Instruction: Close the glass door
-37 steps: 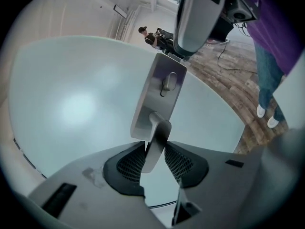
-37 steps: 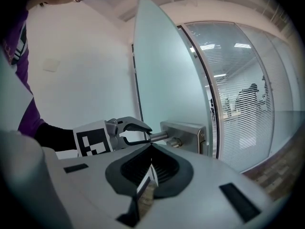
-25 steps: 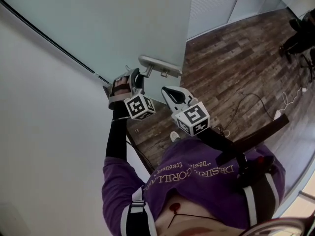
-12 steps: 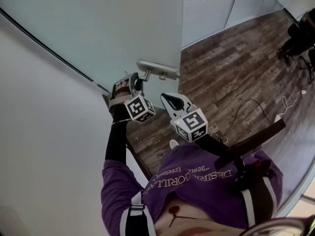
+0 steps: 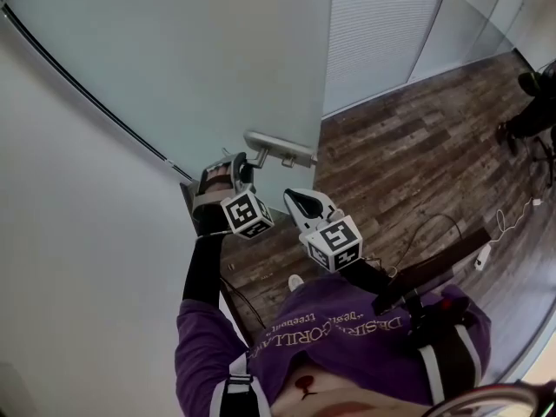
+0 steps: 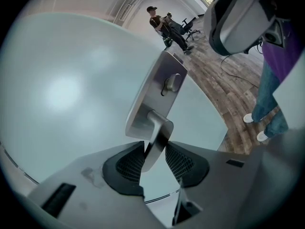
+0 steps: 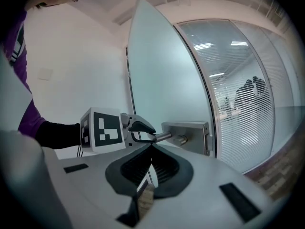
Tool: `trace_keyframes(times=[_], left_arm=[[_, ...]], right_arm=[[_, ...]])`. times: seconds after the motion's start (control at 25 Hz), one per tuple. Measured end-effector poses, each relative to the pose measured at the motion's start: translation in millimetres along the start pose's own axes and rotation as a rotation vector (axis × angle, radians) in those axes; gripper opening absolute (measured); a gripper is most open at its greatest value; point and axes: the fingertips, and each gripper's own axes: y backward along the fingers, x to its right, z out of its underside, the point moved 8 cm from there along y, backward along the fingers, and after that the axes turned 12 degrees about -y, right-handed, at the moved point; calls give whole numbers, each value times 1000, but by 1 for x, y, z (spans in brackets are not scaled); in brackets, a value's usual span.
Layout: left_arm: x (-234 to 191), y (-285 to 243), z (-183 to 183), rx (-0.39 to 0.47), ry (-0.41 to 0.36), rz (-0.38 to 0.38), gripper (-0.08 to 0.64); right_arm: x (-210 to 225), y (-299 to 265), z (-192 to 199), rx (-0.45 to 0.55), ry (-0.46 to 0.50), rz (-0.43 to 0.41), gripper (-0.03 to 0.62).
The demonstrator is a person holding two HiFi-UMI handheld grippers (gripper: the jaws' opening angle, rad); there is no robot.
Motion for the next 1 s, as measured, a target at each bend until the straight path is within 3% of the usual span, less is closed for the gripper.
trace_keyframes(times=[0.76,1.0], left_arm=[[-39,-59,-30,-66,25,-10,129],[-34,-71,-28,-77,43,-15,127]], right_arm=[[86,-5,-33,7,-25,-14,-9],[101,2,-22,-4,-18,-2,-9]])
